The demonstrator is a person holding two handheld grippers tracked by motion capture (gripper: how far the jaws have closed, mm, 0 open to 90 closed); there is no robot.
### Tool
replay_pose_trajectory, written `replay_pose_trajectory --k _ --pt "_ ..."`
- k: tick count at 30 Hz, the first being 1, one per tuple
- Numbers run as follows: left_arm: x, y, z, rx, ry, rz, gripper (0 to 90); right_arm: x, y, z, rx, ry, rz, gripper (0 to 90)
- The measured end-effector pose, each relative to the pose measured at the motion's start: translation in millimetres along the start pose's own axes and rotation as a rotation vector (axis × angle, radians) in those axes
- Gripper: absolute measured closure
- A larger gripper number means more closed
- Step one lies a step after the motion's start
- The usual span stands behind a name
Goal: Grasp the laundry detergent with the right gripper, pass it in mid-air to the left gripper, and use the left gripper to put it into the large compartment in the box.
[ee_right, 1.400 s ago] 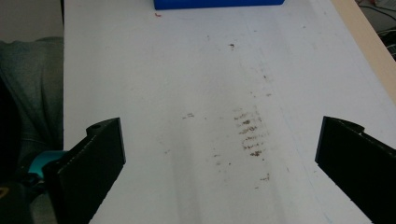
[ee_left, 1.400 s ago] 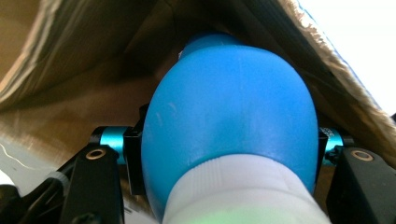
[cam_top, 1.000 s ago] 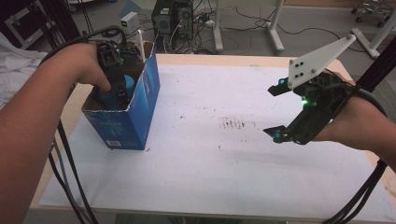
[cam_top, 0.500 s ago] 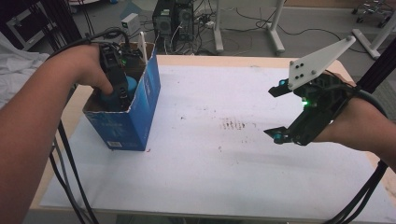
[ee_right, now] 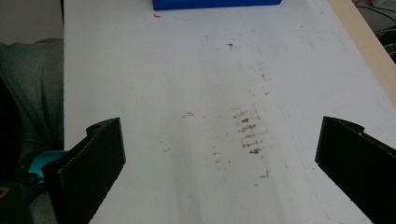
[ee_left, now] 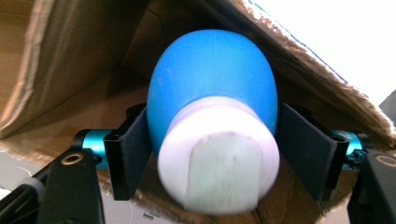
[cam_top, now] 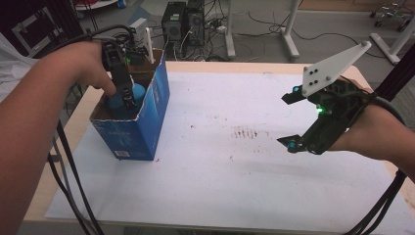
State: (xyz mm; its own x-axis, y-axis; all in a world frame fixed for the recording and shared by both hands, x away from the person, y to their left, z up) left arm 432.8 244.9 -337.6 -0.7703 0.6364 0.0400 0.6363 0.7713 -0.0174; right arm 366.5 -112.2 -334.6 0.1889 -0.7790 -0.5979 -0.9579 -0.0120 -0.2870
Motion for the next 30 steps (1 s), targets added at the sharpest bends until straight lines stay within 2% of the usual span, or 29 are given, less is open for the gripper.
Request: replay_pose_trajectory --k 9,15,21,23,24,30 --pt "3.2 -1.9 -20.4 -0.034 -0.010 -0.004 20.7 2.0 -3.1 -4.8 0.001 0.012 -0.001 0.7" --pt "4.0 -8.7 -37.8 -0.049 -0.019 0.013 17.9 1.5 -4.6 -8.1 -0.011 0.027 -0.006 0.6" --pt "1.9 -23.0 -56.5 -0.046 -0.038 0.061 13.7 1.1 -9.1 -14.0 -0.022 0.047 -0.015 0.6" --pt "-0.7 -33.1 -64.6 -0.041 -0.043 0.097 13.7 1.5 -11.0 -16.9 -0.036 0.069 -0.016 0.6" --pt "-0.7 -33.1 -64.6 -0.041 -0.043 0.097 13.7 1.5 -11.0 -16.9 -0.036 0.069 -0.016 0.6" --pt "-8.2 -54.8 -73.0 -0.014 -0.053 0.169 10.8 3.1 -13.4 -21.7 -0.093 0.123 -0.048 0.6"
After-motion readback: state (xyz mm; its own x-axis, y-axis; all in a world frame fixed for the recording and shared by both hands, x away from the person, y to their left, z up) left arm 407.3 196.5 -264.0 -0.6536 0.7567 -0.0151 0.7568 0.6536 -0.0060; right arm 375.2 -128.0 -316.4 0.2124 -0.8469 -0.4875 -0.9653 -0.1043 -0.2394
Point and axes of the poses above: each handheld gripper's, and its own axes: z roughly forward along the jaws, x roughly out of its underside, y roughly to its left, the point moved 7 cm from there along z, roughly forward along the jaws, and after that the axes turned 15 degrees about -z, right-handed, at the moved point
